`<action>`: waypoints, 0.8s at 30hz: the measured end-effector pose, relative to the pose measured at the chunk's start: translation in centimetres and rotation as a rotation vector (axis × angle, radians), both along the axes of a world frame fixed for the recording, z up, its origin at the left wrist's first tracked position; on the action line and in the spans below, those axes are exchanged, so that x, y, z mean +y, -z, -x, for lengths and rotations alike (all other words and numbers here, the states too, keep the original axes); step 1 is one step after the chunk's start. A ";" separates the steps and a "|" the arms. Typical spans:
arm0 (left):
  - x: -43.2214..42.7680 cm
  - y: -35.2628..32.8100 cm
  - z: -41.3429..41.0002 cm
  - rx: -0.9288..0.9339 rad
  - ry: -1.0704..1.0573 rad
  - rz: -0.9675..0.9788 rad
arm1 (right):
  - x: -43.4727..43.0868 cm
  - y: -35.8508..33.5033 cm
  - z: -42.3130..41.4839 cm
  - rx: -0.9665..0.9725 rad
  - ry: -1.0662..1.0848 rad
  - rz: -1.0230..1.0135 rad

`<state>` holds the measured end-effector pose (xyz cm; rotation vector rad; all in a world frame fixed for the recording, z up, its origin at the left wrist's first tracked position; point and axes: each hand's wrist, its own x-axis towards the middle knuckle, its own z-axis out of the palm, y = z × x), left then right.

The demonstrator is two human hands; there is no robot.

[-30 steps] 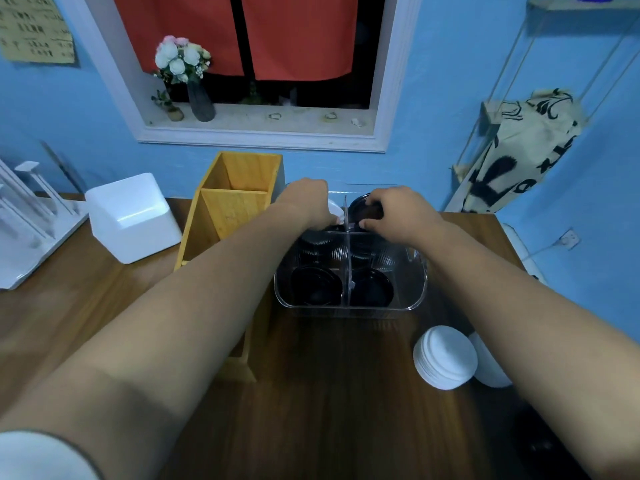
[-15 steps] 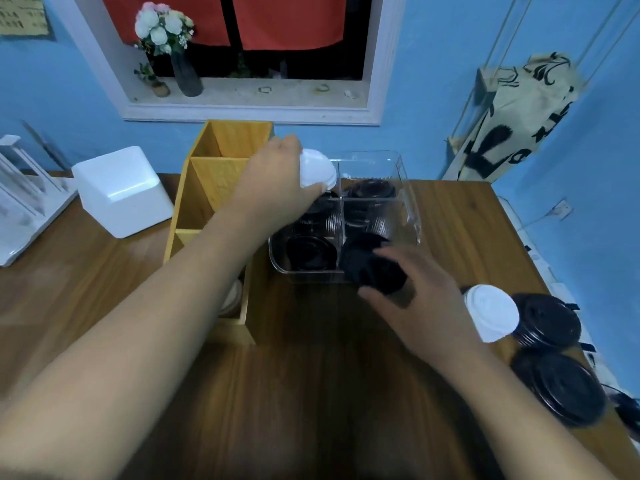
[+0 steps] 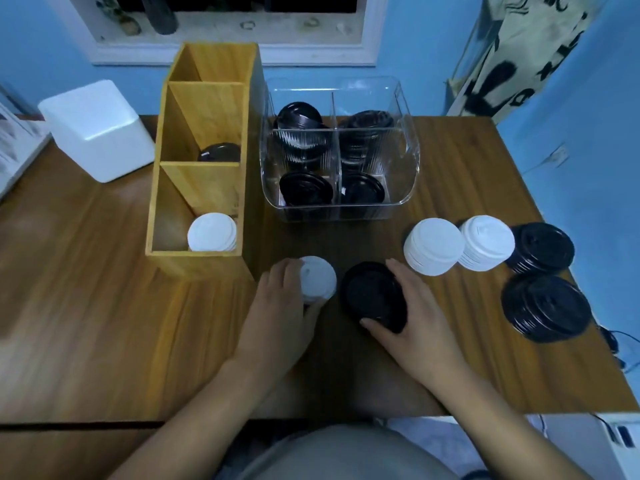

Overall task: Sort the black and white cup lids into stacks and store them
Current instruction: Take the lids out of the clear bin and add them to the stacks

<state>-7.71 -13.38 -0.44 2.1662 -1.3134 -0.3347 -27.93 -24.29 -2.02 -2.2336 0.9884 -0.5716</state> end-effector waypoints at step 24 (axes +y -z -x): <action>1.2 3.3 -1.5 -0.182 0.069 0.029 | 0.5 -0.6 0.3 0.175 -0.574 0.492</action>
